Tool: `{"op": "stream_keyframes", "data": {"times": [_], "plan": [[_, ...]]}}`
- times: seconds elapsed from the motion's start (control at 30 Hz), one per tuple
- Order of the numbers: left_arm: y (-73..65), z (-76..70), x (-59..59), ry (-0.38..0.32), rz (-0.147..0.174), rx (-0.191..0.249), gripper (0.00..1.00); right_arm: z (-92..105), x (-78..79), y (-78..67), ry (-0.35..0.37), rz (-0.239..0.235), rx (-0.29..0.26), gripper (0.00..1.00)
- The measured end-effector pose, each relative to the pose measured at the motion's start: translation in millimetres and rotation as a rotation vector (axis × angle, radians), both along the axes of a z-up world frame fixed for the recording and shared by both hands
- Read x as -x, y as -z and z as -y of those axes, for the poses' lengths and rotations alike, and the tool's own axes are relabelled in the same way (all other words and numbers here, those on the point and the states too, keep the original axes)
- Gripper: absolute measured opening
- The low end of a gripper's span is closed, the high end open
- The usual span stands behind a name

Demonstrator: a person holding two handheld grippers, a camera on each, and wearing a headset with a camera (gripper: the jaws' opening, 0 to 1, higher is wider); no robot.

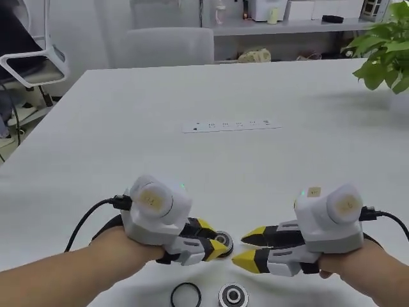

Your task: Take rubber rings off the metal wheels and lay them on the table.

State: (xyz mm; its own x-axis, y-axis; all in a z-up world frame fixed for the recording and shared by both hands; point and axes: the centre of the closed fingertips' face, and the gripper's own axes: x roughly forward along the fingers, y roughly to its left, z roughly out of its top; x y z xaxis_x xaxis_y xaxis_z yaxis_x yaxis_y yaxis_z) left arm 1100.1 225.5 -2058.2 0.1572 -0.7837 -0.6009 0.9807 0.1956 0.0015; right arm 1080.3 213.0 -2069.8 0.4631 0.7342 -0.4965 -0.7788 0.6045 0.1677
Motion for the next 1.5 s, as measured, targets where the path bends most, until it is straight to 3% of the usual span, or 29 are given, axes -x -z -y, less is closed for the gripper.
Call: {"op": "stream_keyframes", "data": {"times": [0.27, 0.43, 0.83, 1.27, 1.43, 1.5], "plan": [[0.0, 0.6, -2.8, -0.043, 0.014, -0.002, 0.08, -1.3, -3.9, -0.8, 0.007, 0.018, 0.012, 0.28], [2.0, -0.2, -0.8, -0.021, 0.019, -0.006, 0.07, -6.9, -8.0, -2.0, 0.003, 0.028, 0.016, 0.29], [3.8, 0.2, -3.0, -0.044, 0.013, -0.008, 0.07, -18.5, -13.3, 3.4, -0.011, 0.039, 0.046, 0.30], [3.8, 1.0, -2.4, -0.047, 0.012, -0.002, 0.07, -13.0, -9.2, 6.5, -0.013, 0.027, 0.066, 0.21], [3.7, 1.6, -2.1, -0.054, 0.013, -0.001, 0.07, -5.7, -6.1, 7.5, -0.011, 0.019, 0.074, 0.09], [3.5, 1.5, -1.7, -0.056, 0.013, -0.002, 0.07, -6.8, -6.4, 7.8, -0.009, 0.018, 0.076, 0.08]]}}
